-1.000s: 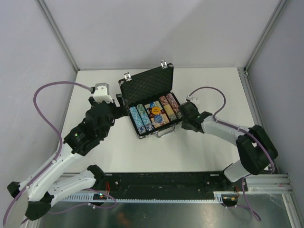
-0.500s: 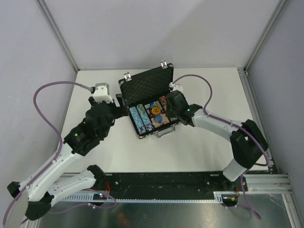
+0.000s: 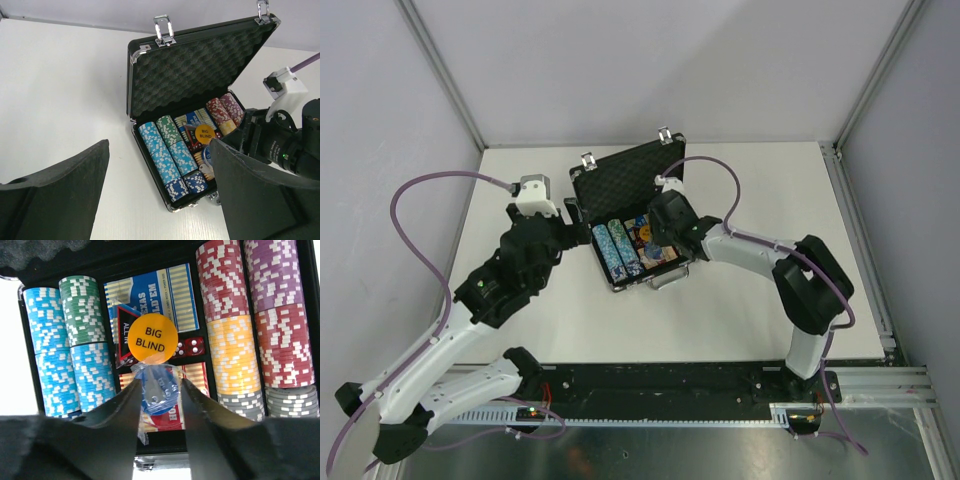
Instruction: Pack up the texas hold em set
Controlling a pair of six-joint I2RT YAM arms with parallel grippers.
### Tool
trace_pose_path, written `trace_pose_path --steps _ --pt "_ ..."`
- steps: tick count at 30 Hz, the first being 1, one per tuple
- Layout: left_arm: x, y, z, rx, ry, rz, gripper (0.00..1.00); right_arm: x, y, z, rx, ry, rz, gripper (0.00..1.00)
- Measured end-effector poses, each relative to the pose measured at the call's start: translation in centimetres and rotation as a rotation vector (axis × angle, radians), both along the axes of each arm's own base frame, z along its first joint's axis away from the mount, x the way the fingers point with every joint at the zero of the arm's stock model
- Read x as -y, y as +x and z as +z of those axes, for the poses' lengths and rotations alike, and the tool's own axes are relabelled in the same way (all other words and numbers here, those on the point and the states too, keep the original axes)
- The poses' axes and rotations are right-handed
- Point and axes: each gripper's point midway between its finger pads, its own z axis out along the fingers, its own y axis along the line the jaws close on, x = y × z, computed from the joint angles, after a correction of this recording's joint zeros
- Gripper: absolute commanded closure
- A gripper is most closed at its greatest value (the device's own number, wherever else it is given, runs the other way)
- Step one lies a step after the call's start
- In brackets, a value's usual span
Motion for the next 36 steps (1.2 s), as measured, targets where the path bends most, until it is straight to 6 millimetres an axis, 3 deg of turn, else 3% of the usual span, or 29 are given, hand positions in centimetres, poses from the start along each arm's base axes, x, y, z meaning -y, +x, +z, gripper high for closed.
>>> trace_pose_path --steps 4,10,13,17,21,23,28,36 --pt "0.0 0.0 0.0 0.0 0.0 0.0 0.13 -0.1 0.4 -0.4 0.009 -0.022 -0.01 0.37" --pt "0.0 -0.2 -0.2 0.001 0.0 -0.007 0.03 0.6 0.1 0.1 0.023 -0.059 -0.037 0.34" --pt "-0.1 -0.4 -0.4 -0.001 0.006 -0.016 0.01 1.3 -0.7 2.3 0.051 -0.063 -0.05 0.33" --pt "0.1 -0.7 -0.7 -0.001 0.004 -0.042 0.0 3.5 -2.1 6.9 0.126 -0.026 -0.095 0.28" --pt "0.4 -1.5 -0.6 0.009 -0.015 -0.091 0.0 8.2 -4.5 10.3 0.19 -0.015 -0.199 0.07" --pt "0.4 -2.1 -0.4 0.021 -0.026 -0.119 0.0 11.0 -5.9 11.2 0.205 -0.028 -0.266 0.02" --pt "-0.1 -4.1 1.6 0.095 -0.062 -0.193 0.0 17.5 -9.1 13.6 0.245 -0.049 -0.418 0.01" --pt "-1.1 -5.9 3.6 0.167 -0.077 -0.228 0.0 25.4 -13.8 19.6 0.362 0.12 -0.575 0.01"
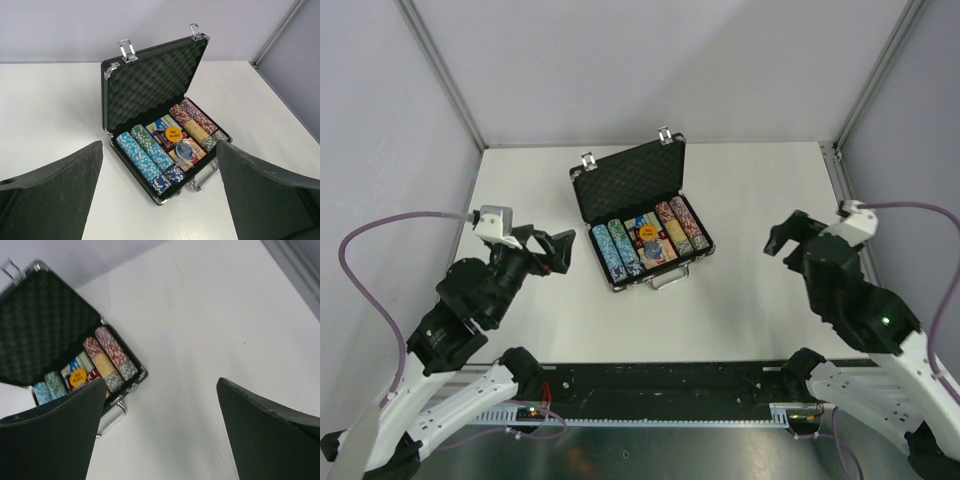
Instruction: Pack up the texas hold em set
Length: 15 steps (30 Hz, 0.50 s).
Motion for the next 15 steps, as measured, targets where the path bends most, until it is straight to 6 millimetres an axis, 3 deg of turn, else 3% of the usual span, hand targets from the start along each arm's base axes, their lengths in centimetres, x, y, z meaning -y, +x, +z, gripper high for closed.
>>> trace_pose_path --steps 4,9,12,15 --pt "-0.4 -0.4 0.1 -0.003 0.011 0.002 0.0 2.4 -1.9 2.9 0.053 0.056 -0.036 0.01" --pt "-1.4 -0.7 0.6 0.012 0.018 0.027 0.0 3.1 -2.7 4.2 0.073 0.068 -0.031 0.01" --pt "-1.3 -0.6 1.0 0.012 0.025 0.026 0.0 2.4 -2.3 4.1 0.058 0.044 0.0 0.01" --pt "-0.3 0.5 1.1 -0.016 0.051 0.026 0.0 0.2 -0.6 3.6 0.015 0.004 0.061 0.01"
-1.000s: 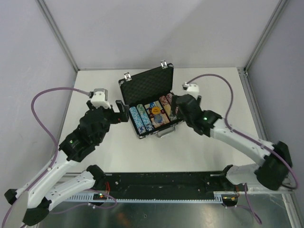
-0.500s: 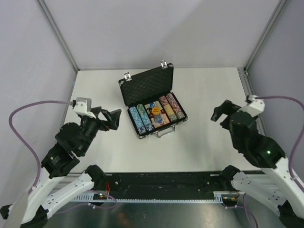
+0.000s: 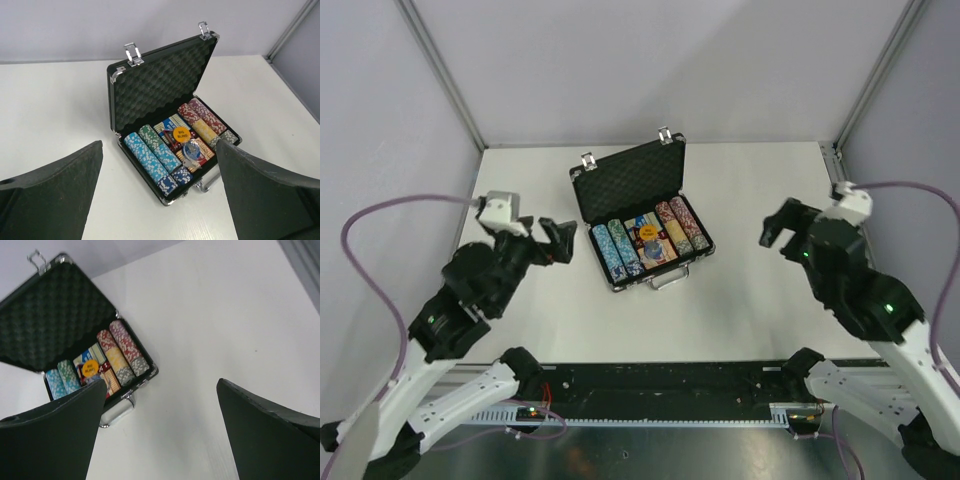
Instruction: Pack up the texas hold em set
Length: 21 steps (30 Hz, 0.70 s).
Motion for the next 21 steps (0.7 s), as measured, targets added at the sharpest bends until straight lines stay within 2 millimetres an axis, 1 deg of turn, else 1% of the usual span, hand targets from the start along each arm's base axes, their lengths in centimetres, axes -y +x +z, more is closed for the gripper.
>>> trace_pose_path --steps 3,5,6,7,8,10,12,13,15,16,18,21 --pt "1.4 2.1 -0.5 -0.055 0.034 0.015 0.0 -2.3 2.0 -1.0 -0.044 -0.029 0.057 0.01" --pt "2.3 4.7 -1.2 -0.117 0.047 0.049 0.0 -3.6 3.1 -1.9 -0.076 -0.041 0.092 0.01" --pt "2.2 5.7 -1.4 -0.138 0.043 0.074 0.0 -4.0 3.7 -2.3 -0.093 -0.042 0.105 0.01" --pt "2.0 7.2 -2.0 -0.17 0.036 0.099 0.0 -4.2 4.0 -2.5 -0.103 -0.037 0.116 0.01" --pt "1.7 9.0 -2.8 -0.207 0.025 0.133 0.0 -4.3 4.3 -2.6 -0.109 -0.028 0.123 0.01" --pt "0.5 11.3 -4.4 -0.263 0.002 0.188 0.0 -4.1 4.5 -2.5 -0.108 -0.012 0.13 0.01" --pt "-0.8 13.3 -5.8 -0.314 -0.032 0.235 0.0 -3.9 4.5 -2.4 -0.105 -0.003 0.137 0.01" --pt "-1.3 14.0 -6.2 -0.329 -0.046 0.251 0.0 -3.8 4.5 -2.3 -0.106 0.001 0.142 0.01" --pt "-2.5 16.0 -6.6 -0.345 -0.088 0.284 0.02 -4.0 4.3 -2.2 -0.105 0.008 0.16 0.01" --pt "-2.6 17.0 -6.7 -0.342 -0.115 0.284 0.03 -4.1 4.2 -2.2 -0.104 0.01 0.167 0.01" --pt "-3.3 17.9 -6.8 -0.342 -0.14 0.29 0.08 -4.2 4.0 -2.0 -0.101 0.017 0.18 0.01" --pt "-3.2 19.5 -6.7 -0.338 -0.192 0.258 0.15 -4.2 3.7 -1.9 -0.098 0.023 0.19 0.01"
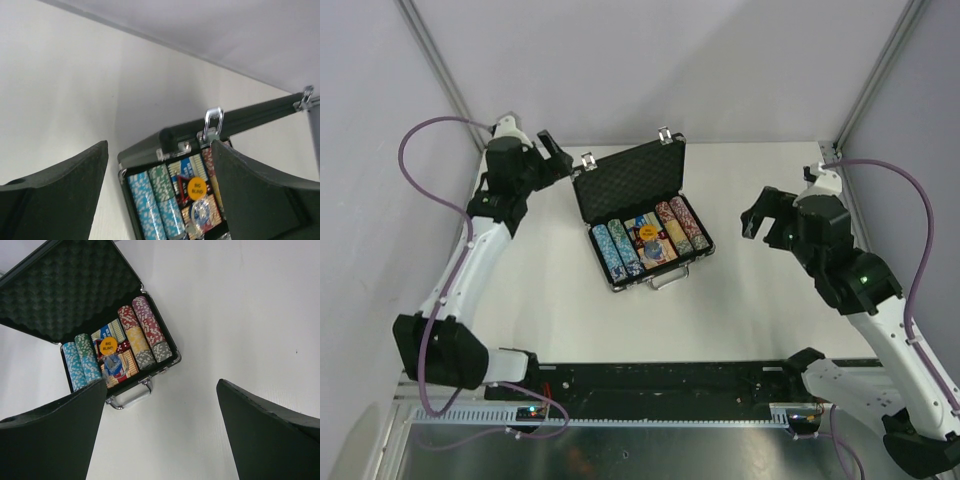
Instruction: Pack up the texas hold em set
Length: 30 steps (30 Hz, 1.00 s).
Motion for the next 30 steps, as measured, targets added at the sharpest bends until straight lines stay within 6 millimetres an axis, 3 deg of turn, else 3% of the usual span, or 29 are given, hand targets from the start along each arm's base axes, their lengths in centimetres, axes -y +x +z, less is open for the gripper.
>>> trace_pose_path --steps 4,9,13,20,30 --pt "0.0 2.6 -0.3 0.007 -0.097 -0.033 0.21 0.2 -0.5 0.4 0.013 0.012 0.005 0.01" --pt "0.5 5.1 -2.2 -0.031 -0.167 -0.077 0.29 0.5 -1.0 0.1 0.014 0.018 0.004 0.01" --pt "1.4 5.9 -3.7 -0.059 -0.184 -0.119 0.3 0.4 -1.0 -0.5 0.0 0.014 0.009 0.01" --pt "2.5 5.5 -4.7 -0.068 -0.224 -0.169 0.27 -1.2 0.3 -2.9 -0.063 0.014 0.047 0.01" --pt "3.4 2.6 -5.5 -0.073 -0.309 -0.193 0.28 -8.3 6.6 -8.4 -0.175 0.065 0.201 0.01"
